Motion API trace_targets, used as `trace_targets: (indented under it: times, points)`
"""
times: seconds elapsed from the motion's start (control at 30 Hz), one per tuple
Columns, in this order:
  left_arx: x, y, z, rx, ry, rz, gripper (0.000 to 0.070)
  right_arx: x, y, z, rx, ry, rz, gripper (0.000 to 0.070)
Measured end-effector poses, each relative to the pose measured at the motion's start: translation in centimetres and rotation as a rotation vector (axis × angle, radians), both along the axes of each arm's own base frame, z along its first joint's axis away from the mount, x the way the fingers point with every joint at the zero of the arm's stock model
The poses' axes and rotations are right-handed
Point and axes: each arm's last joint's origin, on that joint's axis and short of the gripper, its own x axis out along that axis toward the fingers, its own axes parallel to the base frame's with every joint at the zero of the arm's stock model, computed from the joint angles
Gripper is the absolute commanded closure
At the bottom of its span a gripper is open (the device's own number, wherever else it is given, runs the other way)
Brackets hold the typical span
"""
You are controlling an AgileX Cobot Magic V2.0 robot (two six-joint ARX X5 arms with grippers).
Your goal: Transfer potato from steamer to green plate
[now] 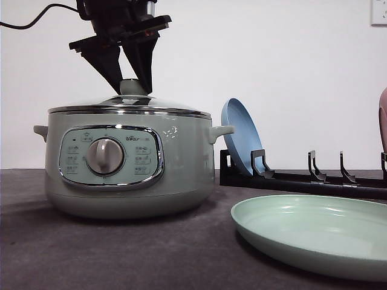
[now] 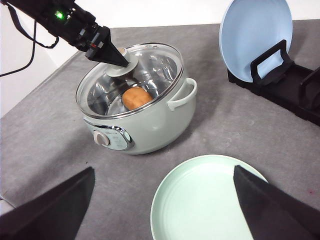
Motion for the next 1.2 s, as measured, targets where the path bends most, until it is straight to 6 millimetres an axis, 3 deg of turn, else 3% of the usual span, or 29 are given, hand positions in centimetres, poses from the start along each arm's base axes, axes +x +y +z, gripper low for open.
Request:
trace_targets:
  times: [0.43,0.87,1.2]
  points:
    - [-0.2,0.1,0.6,0.002,0.009,0.002,0.07,0.0,0.0,0.0,-0.002,0.003,0.0,0.014]
    - [-1.7,1.1,7.5,-0.046,-0.088,0.018,0.07,-0.1,-0.1,-0.4,-0.024,0.041,0.0,0.014]
    - [-2.0,1.3,8.1,-0.051,-0.092,0.023,0.07,-0.1,-0.1,-0.4,-0.025,0.041,-0.002,0.014]
